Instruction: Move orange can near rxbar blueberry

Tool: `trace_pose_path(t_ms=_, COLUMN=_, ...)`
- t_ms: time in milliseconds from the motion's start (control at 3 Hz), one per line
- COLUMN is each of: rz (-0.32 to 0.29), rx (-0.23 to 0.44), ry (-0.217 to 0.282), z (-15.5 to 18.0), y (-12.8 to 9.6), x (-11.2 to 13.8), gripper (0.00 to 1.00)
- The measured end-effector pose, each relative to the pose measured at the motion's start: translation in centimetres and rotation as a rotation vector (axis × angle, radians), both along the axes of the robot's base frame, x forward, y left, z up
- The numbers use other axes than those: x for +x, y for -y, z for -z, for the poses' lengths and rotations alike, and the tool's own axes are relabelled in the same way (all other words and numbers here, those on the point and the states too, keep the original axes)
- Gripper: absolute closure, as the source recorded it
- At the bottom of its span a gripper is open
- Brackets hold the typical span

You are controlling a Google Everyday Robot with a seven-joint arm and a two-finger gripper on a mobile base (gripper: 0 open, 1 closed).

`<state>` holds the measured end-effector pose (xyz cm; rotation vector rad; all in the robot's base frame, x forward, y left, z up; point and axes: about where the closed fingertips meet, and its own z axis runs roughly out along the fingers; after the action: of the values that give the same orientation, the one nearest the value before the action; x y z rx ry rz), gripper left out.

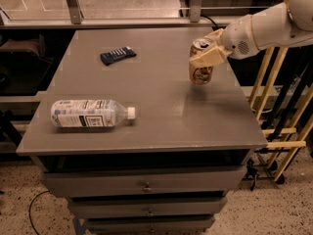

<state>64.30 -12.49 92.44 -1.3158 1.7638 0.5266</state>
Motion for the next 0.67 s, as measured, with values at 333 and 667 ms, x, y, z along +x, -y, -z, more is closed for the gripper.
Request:
trace_pose_path(t_ms=333, rz=-0.096, rx=0.009, ry=0.03, z=-1.4, y=-5.3, x=1.0, gripper=1.0)
trace_pose_path(t_ms=667, rz=-0.21, rx=-0.005, ry=0.061, z=-3.3, y=-12.1, x=2.0, gripper=1.0)
